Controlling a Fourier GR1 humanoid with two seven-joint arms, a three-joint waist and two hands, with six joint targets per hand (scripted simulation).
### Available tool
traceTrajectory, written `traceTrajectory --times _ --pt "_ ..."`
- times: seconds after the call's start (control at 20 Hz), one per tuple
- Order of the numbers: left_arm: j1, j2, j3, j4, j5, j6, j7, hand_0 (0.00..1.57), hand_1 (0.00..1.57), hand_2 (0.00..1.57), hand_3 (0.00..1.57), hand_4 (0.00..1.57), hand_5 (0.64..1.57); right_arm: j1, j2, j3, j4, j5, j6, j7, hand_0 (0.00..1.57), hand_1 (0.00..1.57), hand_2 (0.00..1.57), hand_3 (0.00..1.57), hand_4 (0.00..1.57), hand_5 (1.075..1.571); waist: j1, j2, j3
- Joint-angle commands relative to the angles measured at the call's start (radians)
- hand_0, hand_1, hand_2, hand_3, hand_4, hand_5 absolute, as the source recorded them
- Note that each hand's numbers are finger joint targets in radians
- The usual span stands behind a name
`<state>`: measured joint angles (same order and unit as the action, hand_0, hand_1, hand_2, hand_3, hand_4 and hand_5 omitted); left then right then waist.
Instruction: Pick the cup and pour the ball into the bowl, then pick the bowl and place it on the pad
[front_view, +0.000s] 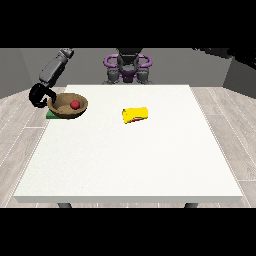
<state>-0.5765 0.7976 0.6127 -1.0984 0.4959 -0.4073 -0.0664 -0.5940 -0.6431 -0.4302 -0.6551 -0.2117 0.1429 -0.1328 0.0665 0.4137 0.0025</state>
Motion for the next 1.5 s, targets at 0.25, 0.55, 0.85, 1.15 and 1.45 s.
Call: traceTrajectory --times 0.25,0.55,0.85,1.15,1.45 --pt "0.037 0.062 0.068 -0.097 0.071 0.014 0.051 0.0 0.0 0.0 0.0 0.69 1.558 -0.027 -0.148 -0.063 0.176 -0.003 0.1 -0.144 1.57 1.57 1.57 0.0 0.98 1.571 -0.007 0.077 -0.0006" --pt "0.082 0.009 0.062 -0.129 0.087 0.044 0.056 0.0 0.0 0.0 0.0 0.7 1.555 -0.022 -0.133 -0.025 0.221 0.037 0.111 -0.177 1.57 1.57 1.57 0.09 0.98 1.57 -0.013 0.043 -0.0014" --pt "0.108 -0.007 0.021 -0.117 0.099 0.016 0.087 0.0 0.0 0.0 0.0 0.68 1.554 0.001 -0.036 0.034 0.239 0.083 0.066 -0.17 1.57 1.57 1.57 0.88 1.0 1.564 -0.009 -0.041 -0.0021" --pt "0.088 0.057 0.023 -0.004 0.102 -0.007 0.118 0.0 0.0 0.0 0.0 0.66 1.548 -0.013 -0.042 0.066 0.235 0.097 0.083 -0.052 1.57 1.57 1.57 1.41 0.98 1.561 -0.024 -0.123 -0.0025" --pt "0.113 0.039 0.012 -0.06 0.095 0.005 0.107 0.0 0.0 0.0 0.0 0.65 1.54 -0.035 -0.119 0.007 0.292 0.054 0.057 0.018 0.67 0.67 0.3 0.52 0.0 1.535 0.003 -0.094 -0.0018"
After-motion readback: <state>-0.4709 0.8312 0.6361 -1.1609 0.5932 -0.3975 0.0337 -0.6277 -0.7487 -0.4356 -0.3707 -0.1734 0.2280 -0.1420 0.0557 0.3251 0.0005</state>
